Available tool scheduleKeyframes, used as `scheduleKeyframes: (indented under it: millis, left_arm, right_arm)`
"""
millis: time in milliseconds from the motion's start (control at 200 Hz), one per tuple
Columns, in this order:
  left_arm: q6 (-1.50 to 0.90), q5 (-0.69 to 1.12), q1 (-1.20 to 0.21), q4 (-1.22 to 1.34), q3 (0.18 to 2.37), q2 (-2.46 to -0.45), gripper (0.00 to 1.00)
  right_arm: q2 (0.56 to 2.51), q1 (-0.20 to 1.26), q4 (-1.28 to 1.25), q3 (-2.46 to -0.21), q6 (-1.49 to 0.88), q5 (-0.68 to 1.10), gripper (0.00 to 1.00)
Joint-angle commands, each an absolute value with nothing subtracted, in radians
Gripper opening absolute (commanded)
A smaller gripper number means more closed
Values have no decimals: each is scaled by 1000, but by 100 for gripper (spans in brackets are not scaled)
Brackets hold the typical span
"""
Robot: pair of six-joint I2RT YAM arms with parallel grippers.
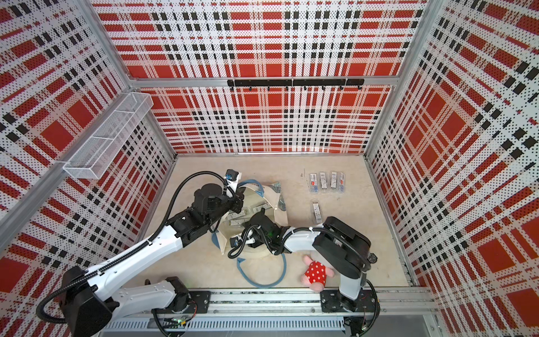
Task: Take out the compass set from the canvas bag
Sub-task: Pick up the compass set from the canvas bag.
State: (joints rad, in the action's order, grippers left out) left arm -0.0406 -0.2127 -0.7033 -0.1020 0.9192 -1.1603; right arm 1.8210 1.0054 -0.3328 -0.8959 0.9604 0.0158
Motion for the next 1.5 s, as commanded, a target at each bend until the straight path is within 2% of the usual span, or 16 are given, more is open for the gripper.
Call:
scheduleKeyframes:
  millis: [0,130,511,631,736,902,1077,1298,1498]
  left_arm:
    - [-42,-195,-711,-46,923,-1126,0]
    - [-38,-169,-713,-41,912,-1122,0]
    - [-30,-173,-710,-31,892,-1100,0]
    - [-26,-171,-709,-31,889,-1098,0]
    - [-23,-173,-706,-29,884,-1095,0]
    - [-21,-177,-700,-26,883,-1096,0]
    - [-21,-184,-695,-25,882,-1100,0]
    - [-21,-215,-693,-21,873,-1098,0]
    - [-17,-216,-690,-18,876,-1106,0]
  right_arm:
    - [1880,1014,-386,-948,933,-11,59]
    - [1945,1002,-323,-1018,855,22,65]
    - [2180,945,165,-1390,499,50,64]
    - [2251,931,318,-1493,424,101,69]
    - [2281,918,391,-1543,372,156,67]
    - [2234,916,402,-1528,327,227,57]
    - [2180,917,418,-1521,291,227,49]
    - [2058,918,416,-1448,213,164,43]
    - [1897,951,430,-1340,156,96,41]
